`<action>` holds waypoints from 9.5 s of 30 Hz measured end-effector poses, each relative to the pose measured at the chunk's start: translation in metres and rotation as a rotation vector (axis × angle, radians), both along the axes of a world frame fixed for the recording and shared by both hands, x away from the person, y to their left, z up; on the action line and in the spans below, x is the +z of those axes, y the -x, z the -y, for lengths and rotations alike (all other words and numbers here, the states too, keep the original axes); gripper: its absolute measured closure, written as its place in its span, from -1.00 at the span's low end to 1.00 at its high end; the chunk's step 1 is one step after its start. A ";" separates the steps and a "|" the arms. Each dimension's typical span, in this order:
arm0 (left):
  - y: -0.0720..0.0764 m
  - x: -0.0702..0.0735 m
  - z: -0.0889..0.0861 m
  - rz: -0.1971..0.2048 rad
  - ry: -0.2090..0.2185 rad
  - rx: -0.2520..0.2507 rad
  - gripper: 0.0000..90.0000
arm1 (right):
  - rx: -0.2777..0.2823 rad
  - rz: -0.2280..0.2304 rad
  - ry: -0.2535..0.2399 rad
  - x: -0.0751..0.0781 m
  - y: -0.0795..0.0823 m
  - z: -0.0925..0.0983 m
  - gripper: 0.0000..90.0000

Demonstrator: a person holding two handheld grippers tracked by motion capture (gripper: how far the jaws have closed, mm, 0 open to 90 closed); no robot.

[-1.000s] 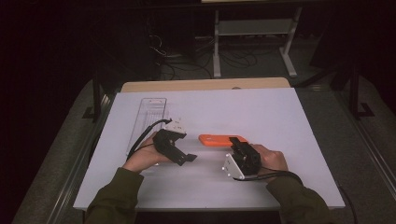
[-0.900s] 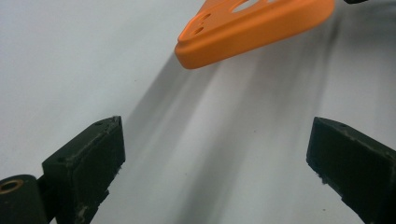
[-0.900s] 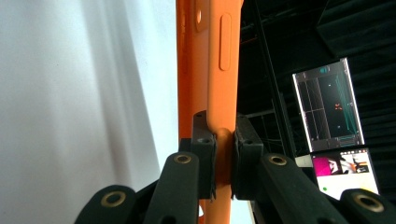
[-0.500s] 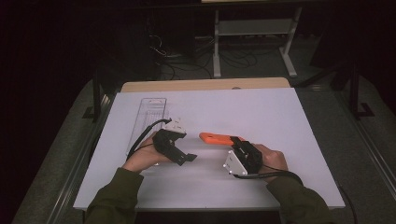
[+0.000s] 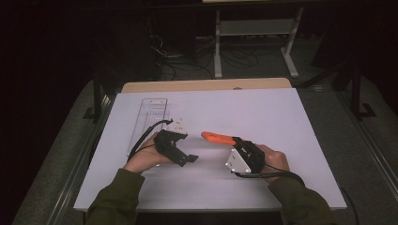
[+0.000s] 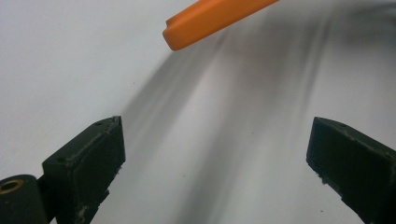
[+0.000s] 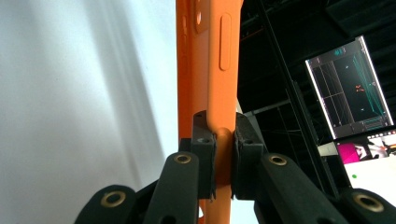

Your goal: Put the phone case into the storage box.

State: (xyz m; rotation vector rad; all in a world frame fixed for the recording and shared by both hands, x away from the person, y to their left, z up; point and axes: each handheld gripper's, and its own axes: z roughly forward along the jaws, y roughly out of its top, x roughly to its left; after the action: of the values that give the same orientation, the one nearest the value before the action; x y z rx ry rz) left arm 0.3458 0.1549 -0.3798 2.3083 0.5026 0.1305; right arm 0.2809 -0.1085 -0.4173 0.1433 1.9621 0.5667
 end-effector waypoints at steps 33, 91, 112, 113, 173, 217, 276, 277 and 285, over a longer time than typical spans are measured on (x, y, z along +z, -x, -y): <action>0.000 0.003 -0.002 0.017 0.024 0.021 -0.95 | -0.067 -0.186 -0.219 0.006 -0.011 0.013 0.79; -0.001 0.000 0.002 0.018 0.035 0.062 -1.00 | -0.184 -0.588 -0.833 0.003 -0.034 0.035 0.78; -0.003 0.004 0.006 0.032 0.097 0.127 -1.00 | -0.194 -0.558 -0.805 0.005 -0.032 0.035 0.78; -0.003 0.004 0.007 0.035 0.095 0.120 -1.00 | -0.195 -0.560 -0.804 0.005 -0.031 0.035 0.78; -0.012 0.011 0.035 0.061 0.243 0.216 -1.00 | -0.115 -0.613 -0.844 0.007 -0.015 -0.005 0.78; -0.012 0.002 0.049 0.019 0.404 0.291 -1.00 | -0.099 -0.625 -0.780 0.001 -0.009 -0.019 0.76; -0.004 0.009 0.049 0.096 0.393 0.294 -0.67 | -0.080 -0.647 -0.747 -0.001 -0.012 -0.019 0.02; -0.005 0.010 0.048 0.106 0.388 0.288 -0.67 | -0.083 -0.656 -0.746 -0.001 -0.012 -0.020 -0.02; -0.004 0.010 0.049 0.104 0.393 0.294 -0.67 | -0.083 -0.737 -0.698 -0.005 -0.018 -0.024 -0.51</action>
State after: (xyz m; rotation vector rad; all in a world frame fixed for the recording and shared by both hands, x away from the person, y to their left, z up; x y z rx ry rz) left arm 0.3501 0.1063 -0.3698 1.8269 0.7405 0.2670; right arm 0.2985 -0.0846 -0.4220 0.9797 2.3399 1.2552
